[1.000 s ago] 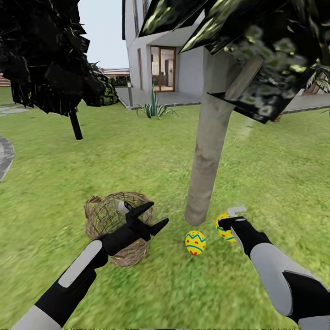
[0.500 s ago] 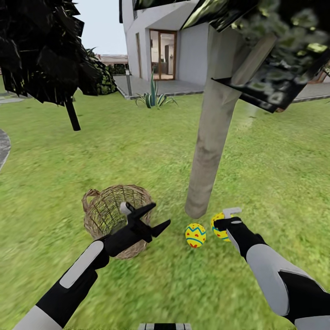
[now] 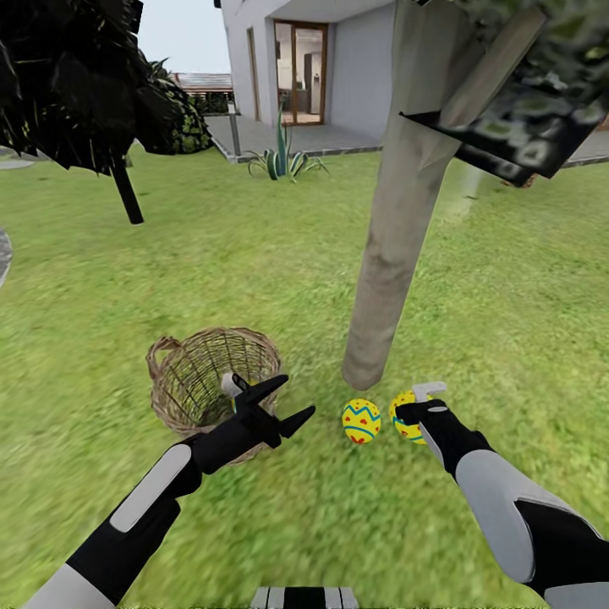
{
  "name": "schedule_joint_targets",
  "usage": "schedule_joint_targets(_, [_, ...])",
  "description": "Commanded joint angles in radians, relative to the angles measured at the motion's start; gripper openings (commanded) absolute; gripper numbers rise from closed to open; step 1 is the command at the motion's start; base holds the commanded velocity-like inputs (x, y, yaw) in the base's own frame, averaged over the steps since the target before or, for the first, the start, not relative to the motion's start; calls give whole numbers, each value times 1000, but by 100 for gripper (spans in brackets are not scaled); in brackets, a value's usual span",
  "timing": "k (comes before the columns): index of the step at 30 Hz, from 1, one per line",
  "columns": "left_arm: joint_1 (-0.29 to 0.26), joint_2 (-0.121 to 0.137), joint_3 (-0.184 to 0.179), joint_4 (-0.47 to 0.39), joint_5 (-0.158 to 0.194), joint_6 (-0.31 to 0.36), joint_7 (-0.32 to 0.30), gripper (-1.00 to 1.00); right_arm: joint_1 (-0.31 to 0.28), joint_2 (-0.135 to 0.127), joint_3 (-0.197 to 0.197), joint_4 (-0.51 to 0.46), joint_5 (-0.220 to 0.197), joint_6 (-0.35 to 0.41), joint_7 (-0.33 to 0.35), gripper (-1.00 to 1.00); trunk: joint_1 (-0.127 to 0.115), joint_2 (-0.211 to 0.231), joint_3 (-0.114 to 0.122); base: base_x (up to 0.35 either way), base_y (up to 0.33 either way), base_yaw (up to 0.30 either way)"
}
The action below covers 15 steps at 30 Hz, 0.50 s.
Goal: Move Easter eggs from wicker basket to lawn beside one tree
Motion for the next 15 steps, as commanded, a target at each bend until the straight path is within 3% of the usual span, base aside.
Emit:
schedule_joint_targets(1, [-1, 1, -2, 0, 4, 3, -3, 100, 0, 0, -4, 0, 4, 4, 0, -100, 0, -1, -5, 0, 0, 0])
schedule_joint_targets(15, [-1, 1, -2, 2, 4, 3, -3, 100, 0, 0, -4, 2, 3, 5, -2, -100, 6, -4, -59, 0, 0, 0])
